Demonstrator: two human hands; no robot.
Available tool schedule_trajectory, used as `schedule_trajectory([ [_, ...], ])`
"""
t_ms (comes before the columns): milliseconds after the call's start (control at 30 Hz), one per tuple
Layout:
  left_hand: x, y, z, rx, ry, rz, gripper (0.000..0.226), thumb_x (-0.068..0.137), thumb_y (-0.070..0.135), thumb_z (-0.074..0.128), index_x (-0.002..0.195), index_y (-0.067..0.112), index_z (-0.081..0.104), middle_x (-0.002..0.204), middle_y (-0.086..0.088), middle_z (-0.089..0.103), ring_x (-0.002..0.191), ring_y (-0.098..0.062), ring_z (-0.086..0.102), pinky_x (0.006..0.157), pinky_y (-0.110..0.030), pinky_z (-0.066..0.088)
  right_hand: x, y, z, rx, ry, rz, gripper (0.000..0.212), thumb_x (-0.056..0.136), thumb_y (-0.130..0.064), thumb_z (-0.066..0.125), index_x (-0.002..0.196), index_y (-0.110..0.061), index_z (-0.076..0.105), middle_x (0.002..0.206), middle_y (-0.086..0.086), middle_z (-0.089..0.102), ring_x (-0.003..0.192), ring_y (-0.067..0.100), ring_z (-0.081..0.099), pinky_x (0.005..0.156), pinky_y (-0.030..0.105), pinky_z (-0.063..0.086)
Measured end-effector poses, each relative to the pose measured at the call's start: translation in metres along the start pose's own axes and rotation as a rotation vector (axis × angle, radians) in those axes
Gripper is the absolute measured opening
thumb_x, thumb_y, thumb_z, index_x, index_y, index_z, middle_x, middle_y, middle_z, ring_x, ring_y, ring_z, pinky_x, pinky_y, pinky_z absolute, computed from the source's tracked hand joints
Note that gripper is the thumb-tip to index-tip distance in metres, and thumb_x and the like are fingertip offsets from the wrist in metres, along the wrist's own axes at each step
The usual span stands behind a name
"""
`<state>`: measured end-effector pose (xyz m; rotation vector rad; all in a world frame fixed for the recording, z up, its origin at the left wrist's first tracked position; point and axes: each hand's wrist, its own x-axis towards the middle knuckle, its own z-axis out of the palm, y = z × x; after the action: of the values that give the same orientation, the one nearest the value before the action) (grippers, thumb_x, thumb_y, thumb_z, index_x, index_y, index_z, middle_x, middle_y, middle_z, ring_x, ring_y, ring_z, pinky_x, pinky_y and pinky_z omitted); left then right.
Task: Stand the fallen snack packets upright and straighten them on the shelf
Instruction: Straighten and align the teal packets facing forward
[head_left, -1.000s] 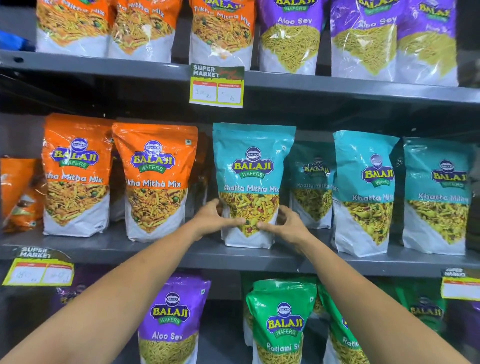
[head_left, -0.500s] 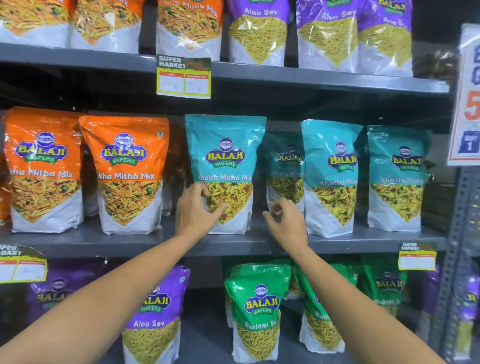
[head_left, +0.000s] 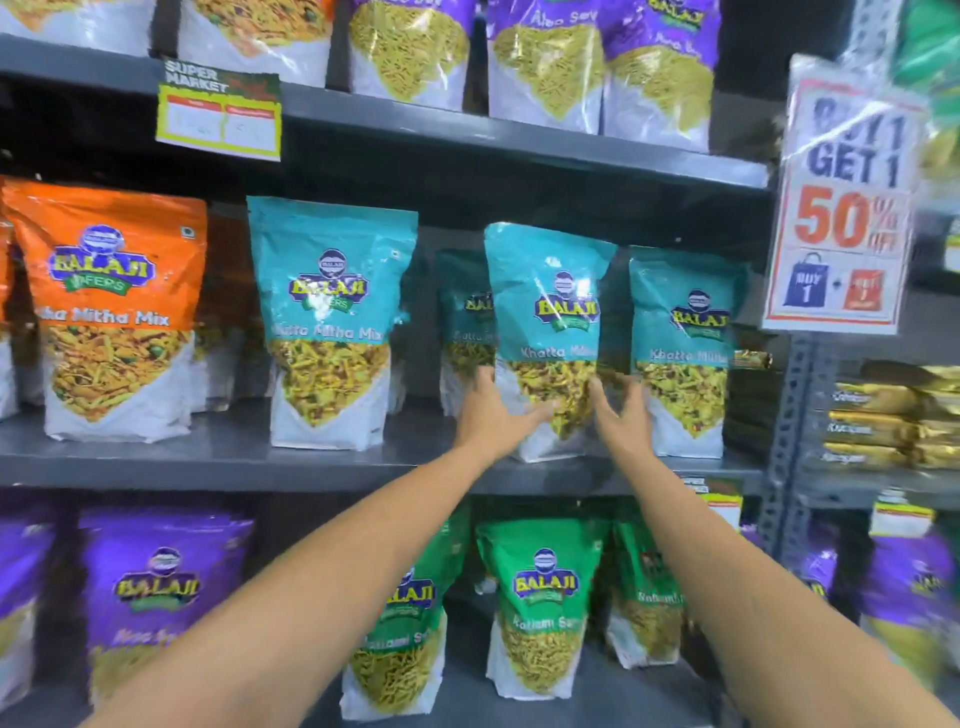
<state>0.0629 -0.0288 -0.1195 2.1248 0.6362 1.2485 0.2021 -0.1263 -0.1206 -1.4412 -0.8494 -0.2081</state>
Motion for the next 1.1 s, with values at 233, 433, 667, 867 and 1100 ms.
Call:
schedule_trajectory([
  [233, 0.024, -0.014, -0.003, -0.045, -0.103, -0.081, 0.076, 0.077, 0.045, 0.072, 0.135, 0.013, 0.033, 0.142, -0.008, 0.046, 0.124, -0.025, 0.048, 0.085, -0.026, 0.036, 0.014, 0.009, 0.013, 0.162, -0.110, 0.107, 0.039, 0.082, -0.040, 0.068, 0.107, -0.010, 0.062, 0.083, 0.003, 0.062, 0.075, 0.017, 0.058, 0.069, 0.035, 0.049],
  [433, 0.035, -0.015, -0.011, -0.080, -0.102, -0.196, 0.111, 0.055, 0.056, 0.083, 0.140, 0.014, 0.025, 0.145, -0.006, 0.044, 0.128, -0.026, 0.047, 0.103, -0.037, 0.040, 0.041, -0.002, 0.012, 0.147, -0.195, 0.138, 0.046, 0.064, -0.053, 0.078, 0.092, -0.020, 0.065, 0.094, 0.005, 0.070, 0.084, 0.019, 0.064, 0.074, 0.039, 0.055],
  [667, 0.038, -0.013, 0.000, -0.012, -0.044, -0.176, 0.117, 0.041, 0.061, 0.085, 0.134, 0.013, 0.031, 0.144, -0.004, 0.045, 0.126, -0.023, 0.048, 0.099, -0.033, 0.040, 0.112, -0.061, 0.007, 0.388, -0.129, 0.174, 0.022, 0.081, -0.046, 0.066, 0.079, -0.024, 0.062, 0.088, 0.000, 0.065, 0.082, 0.018, 0.058, 0.069, 0.037, 0.054],
  [867, 0.037, -0.012, -0.003, 0.029, -0.044, -0.162, 0.118, 0.043, 0.060, 0.085, 0.136, 0.014, 0.030, 0.146, -0.003, 0.045, 0.128, -0.023, 0.048, 0.105, -0.037, 0.041, 0.128, -0.075, 0.009, 0.361, -0.138, 0.152, 0.014, 0.084, -0.027, 0.068, 0.073, -0.022, 0.061, 0.090, 0.004, 0.067, 0.084, 0.019, 0.058, 0.068, 0.033, 0.050],
  [1100, 0.035, -0.008, -0.010, -0.085, -0.073, -0.218, 0.132, 0.033, 0.080, 0.073, 0.140, 0.016, 0.030, 0.147, -0.004, 0.043, 0.130, -0.026, 0.046, 0.108, -0.041, 0.038, 0.119, -0.060, 0.010, 0.505, -0.113, 0.150, 0.016, 0.085, -0.035, 0.065, 0.084, -0.020, 0.060, 0.091, -0.001, 0.065, 0.091, 0.017, 0.057, 0.078, 0.031, 0.051],
])
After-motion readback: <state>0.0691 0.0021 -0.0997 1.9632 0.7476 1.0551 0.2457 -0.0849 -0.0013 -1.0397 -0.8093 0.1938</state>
